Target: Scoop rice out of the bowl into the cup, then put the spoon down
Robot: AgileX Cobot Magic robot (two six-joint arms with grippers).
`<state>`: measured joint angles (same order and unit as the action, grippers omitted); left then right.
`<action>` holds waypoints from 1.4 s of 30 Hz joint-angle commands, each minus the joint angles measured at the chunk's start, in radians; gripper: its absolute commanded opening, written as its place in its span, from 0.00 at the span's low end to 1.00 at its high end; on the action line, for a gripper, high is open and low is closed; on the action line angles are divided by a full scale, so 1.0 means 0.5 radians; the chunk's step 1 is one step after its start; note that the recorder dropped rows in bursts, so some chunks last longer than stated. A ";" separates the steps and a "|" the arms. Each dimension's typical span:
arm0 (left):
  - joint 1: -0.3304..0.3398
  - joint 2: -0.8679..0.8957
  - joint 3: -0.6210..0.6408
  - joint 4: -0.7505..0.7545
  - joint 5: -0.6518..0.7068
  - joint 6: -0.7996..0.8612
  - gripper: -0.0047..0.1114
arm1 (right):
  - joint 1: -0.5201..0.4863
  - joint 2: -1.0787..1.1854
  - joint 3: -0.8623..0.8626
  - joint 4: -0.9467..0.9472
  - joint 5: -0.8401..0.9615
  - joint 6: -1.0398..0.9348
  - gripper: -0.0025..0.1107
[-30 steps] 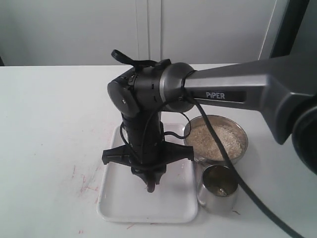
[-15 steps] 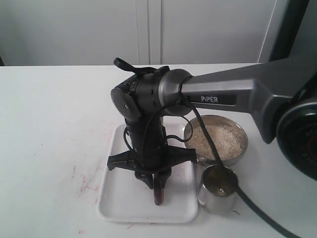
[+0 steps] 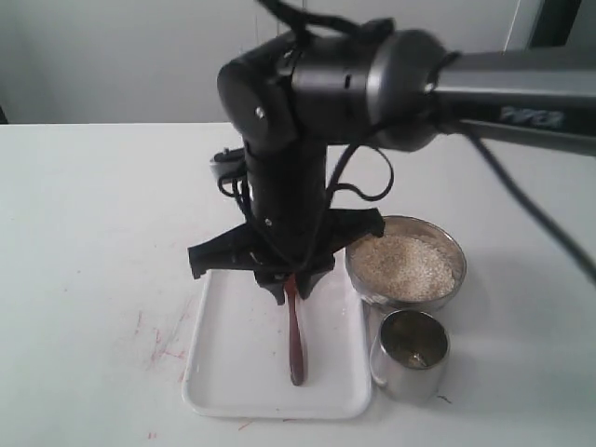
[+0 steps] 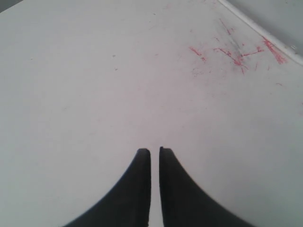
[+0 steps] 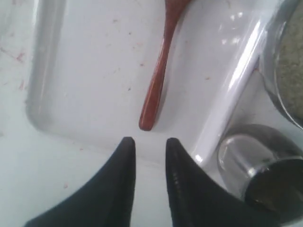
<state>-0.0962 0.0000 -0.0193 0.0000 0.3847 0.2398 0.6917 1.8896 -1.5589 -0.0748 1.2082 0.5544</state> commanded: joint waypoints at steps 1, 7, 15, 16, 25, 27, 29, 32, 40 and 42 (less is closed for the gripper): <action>-0.014 0.000 0.018 -0.011 0.099 -0.009 0.16 | 0.010 -0.349 0.111 -0.024 0.026 -0.123 0.17; -0.014 0.000 0.018 -0.011 0.099 -0.009 0.16 | 0.087 -0.864 0.390 -0.013 0.026 -0.123 0.05; -0.014 0.000 0.018 -0.011 0.099 -0.009 0.16 | 0.295 -1.503 0.830 -0.004 0.026 -0.123 0.02; -0.014 0.000 0.018 -0.011 0.099 -0.009 0.16 | 0.300 -1.578 0.871 -0.004 0.026 -0.123 0.02; -0.014 0.000 0.018 -0.011 0.099 -0.009 0.16 | 0.300 -2.010 1.000 -0.004 0.026 -0.110 0.02; -0.014 0.000 0.018 -0.011 0.099 -0.009 0.16 | 0.300 -2.070 1.000 -0.009 0.026 -0.110 0.02; -0.014 0.000 0.018 -0.011 0.099 -0.009 0.16 | 0.300 -2.122 1.000 -0.009 0.026 -0.110 0.02; -0.014 0.000 0.018 -0.011 0.099 -0.009 0.16 | 0.300 -2.169 1.000 -0.044 0.026 -0.118 0.02; -0.014 0.000 0.018 -0.011 0.099 -0.009 0.16 | 0.231 -2.256 1.173 -0.443 -0.406 -0.118 0.02; -0.014 0.000 0.018 -0.011 0.099 -0.009 0.16 | 0.071 -2.348 1.409 -0.425 -0.972 -0.109 0.02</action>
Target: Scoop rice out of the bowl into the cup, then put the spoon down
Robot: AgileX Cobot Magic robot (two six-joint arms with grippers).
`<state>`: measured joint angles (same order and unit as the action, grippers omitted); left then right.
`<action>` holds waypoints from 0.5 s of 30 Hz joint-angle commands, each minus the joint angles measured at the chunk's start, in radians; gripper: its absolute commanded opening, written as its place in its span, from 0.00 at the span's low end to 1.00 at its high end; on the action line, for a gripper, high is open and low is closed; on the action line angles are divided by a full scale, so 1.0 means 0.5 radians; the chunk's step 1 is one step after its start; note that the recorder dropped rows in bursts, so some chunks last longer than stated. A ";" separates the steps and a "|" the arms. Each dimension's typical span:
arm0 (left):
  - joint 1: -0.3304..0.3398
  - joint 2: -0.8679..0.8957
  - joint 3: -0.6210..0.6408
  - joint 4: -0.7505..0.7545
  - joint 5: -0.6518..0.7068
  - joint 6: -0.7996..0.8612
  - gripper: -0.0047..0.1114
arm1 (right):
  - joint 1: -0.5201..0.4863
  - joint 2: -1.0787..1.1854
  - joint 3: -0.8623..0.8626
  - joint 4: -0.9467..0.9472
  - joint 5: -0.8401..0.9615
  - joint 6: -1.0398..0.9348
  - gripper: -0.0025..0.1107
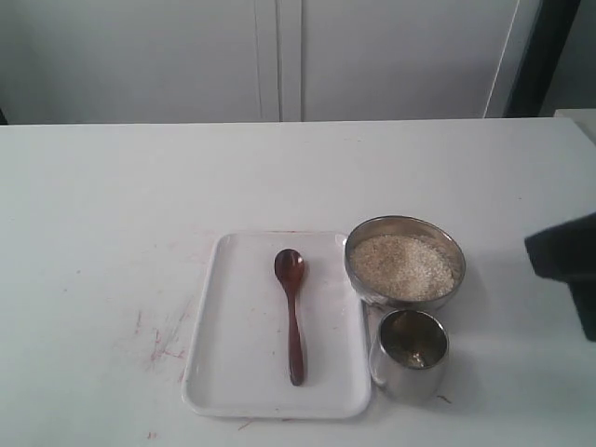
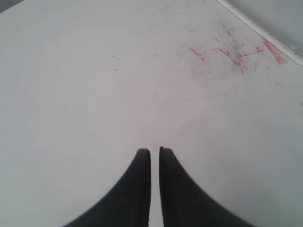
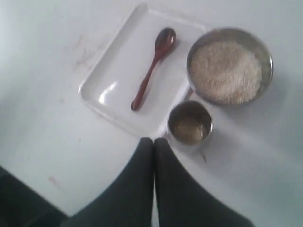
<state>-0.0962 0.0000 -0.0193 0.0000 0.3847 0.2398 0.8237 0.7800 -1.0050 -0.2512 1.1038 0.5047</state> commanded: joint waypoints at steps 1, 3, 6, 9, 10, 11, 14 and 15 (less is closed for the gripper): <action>-0.014 0.000 0.018 -0.011 0.099 -0.009 0.16 | -0.245 -0.164 0.404 -0.042 -0.911 -0.010 0.02; -0.014 0.000 0.018 -0.011 0.099 -0.009 0.16 | -0.449 -0.307 0.703 0.070 -1.370 -0.010 0.02; -0.014 0.000 0.018 -0.011 0.099 -0.009 0.16 | -0.781 -0.579 1.135 0.318 -1.694 -0.143 0.02; -0.014 0.000 0.018 -0.011 0.099 -0.009 0.16 | -1.035 -0.798 1.367 0.559 -1.775 -0.586 0.02; -0.014 0.000 0.018 -0.011 0.099 -0.009 0.16 | -1.086 -0.847 1.394 0.605 -1.775 -0.684 0.02; -0.014 0.000 0.018 -0.011 0.099 -0.009 0.16 | -1.136 -0.937 1.432 0.619 -1.779 -0.867 0.02; -0.014 0.000 0.018 -0.011 0.099 -0.009 0.16 | -1.132 -1.045 1.455 0.605 -1.802 -1.198 0.02; -0.014 0.000 0.018 -0.011 0.099 -0.009 0.16 | -1.132 -1.062 1.455 0.605 -1.806 -1.236 0.02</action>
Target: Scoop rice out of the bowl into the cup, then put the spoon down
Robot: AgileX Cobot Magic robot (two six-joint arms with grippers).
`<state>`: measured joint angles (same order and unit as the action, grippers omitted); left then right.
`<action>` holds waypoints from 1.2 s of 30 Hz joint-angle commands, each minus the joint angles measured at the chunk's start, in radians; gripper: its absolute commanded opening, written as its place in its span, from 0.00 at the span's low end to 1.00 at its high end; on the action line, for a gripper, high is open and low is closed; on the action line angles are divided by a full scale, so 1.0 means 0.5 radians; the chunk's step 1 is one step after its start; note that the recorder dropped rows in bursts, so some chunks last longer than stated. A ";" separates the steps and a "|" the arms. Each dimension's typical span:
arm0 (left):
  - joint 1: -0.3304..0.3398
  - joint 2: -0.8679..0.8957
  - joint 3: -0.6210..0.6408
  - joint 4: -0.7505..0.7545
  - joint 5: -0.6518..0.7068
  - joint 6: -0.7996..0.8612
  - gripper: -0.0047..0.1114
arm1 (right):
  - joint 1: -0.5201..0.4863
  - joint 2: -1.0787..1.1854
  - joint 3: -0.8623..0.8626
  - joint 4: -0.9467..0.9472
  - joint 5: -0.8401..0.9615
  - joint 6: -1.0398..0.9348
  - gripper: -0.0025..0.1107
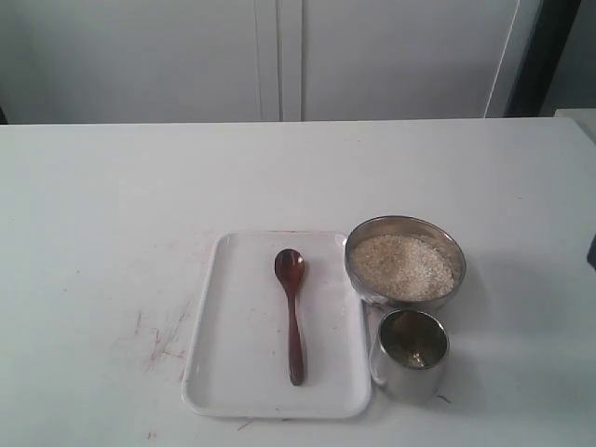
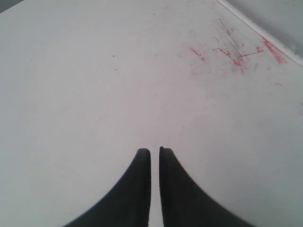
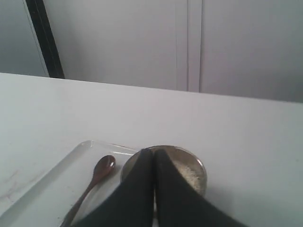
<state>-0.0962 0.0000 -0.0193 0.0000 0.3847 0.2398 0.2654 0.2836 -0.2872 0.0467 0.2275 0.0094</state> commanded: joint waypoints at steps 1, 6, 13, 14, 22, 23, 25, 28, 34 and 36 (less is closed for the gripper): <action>-0.014 0.000 0.018 -0.011 0.099 -0.009 0.16 | -0.015 -0.069 0.019 0.009 -0.053 -0.245 0.02; -0.014 0.000 0.018 -0.011 0.099 -0.009 0.16 | -0.015 -0.067 0.081 0.009 -0.071 -0.239 0.02; -0.014 0.000 0.018 -0.011 0.099 -0.009 0.16 | -0.288 -0.427 0.339 0.051 0.020 -0.295 0.02; -0.014 0.000 0.018 -0.011 0.099 -0.009 0.16 | -0.342 -0.475 0.344 0.058 0.054 -0.295 0.02; -0.014 0.000 0.018 -0.011 0.096 -0.009 0.16 | -0.593 -0.567 0.520 0.058 0.172 -0.295 0.02; -0.014 0.000 0.018 -0.011 0.096 -0.009 0.16 | -0.593 -0.567 0.545 0.053 0.172 -0.295 0.02; -0.014 0.000 0.018 -0.011 0.096 -0.009 0.16 | -0.593 -0.567 0.574 0.049 0.159 -0.295 0.02; -0.014 0.000 0.018 -0.011 0.096 -0.009 0.16 | -0.593 -0.567 0.574 0.049 0.196 -0.295 0.02; -0.014 0.000 0.018 -0.011 0.099 -0.009 0.16 | -0.593 -0.567 0.574 0.033 0.248 -0.285 0.02; -0.014 0.000 0.018 -0.011 0.099 -0.009 0.16 | -0.593 -0.567 0.574 0.033 0.248 -0.276 0.02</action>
